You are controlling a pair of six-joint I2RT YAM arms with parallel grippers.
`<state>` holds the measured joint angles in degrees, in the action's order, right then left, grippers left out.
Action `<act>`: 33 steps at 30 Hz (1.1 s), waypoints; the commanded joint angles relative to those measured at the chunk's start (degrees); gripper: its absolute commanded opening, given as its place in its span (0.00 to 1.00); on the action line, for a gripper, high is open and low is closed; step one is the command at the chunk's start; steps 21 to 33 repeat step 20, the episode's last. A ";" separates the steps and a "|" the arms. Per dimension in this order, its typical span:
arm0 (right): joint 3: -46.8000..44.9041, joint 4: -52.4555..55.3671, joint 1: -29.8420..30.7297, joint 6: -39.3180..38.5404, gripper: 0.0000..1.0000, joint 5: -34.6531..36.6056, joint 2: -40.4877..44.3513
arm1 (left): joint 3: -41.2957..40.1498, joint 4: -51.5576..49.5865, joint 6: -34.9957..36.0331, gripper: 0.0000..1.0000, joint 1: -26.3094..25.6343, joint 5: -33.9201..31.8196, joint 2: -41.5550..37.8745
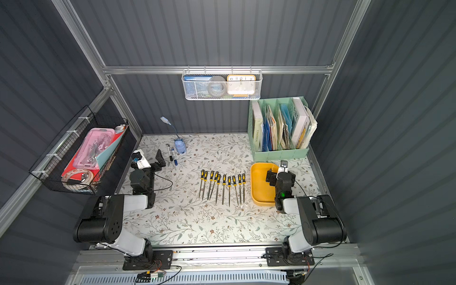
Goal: Take the file tool out of the storage box
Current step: Reset both arms
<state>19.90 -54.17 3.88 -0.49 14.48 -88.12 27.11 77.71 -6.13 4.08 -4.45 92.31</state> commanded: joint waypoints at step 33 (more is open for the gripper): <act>0.14 -4.09 -0.80 0.84 0.99 -2.11 -1.98 | 0.22 7.23 0.95 0.99 0.23 -0.61 5.16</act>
